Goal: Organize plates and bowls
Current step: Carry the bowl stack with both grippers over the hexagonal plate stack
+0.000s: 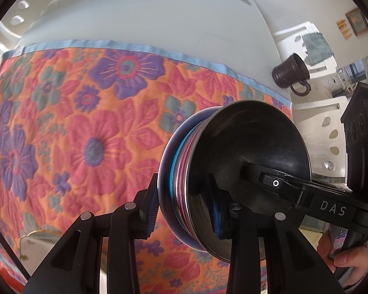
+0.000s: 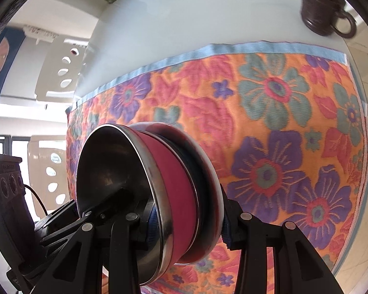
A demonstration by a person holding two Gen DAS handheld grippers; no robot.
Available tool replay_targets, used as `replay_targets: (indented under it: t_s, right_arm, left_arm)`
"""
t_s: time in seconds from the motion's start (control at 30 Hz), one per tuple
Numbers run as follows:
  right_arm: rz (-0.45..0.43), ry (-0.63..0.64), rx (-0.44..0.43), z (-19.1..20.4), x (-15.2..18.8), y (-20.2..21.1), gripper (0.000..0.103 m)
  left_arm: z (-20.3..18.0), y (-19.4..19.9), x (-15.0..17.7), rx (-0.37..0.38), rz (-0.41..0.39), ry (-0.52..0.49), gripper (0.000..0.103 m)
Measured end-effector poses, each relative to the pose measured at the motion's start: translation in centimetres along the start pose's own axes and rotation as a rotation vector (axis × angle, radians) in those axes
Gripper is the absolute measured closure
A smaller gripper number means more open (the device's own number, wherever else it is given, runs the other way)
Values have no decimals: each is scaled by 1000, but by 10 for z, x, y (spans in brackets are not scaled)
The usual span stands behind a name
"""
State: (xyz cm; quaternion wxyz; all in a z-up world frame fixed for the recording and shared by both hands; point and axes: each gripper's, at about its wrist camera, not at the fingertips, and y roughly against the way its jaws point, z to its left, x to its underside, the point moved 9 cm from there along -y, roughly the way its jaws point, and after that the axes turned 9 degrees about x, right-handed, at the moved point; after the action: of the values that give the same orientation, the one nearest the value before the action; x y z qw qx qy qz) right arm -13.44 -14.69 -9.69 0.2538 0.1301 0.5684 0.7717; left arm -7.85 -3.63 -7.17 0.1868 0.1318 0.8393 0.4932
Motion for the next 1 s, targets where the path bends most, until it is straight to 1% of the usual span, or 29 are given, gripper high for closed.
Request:
replay_targets:
  t_s: [0.23, 0.43, 0.6, 0.83, 1.0]
  right_arm:
    - [-10, 41, 14, 48, 23, 11, 63]
    - [-11, 57, 32, 86, 45, 13, 63]
    - [-7, 60, 44, 118, 64, 8, 63]
    - [3, 35, 36, 154, 101, -5, 63]
    - [11, 4, 38, 168, 130, -16, 63]
  left_arm:
    - [26, 36, 8, 14, -25, 23, 71]
    - [55, 64, 22, 39, -21, 22, 71]
    - [84, 83, 36, 50, -18, 22, 71]
    - [117, 101, 55, 58, 1, -21, 72]
    - [137, 105, 74, 65, 26, -46, 72]
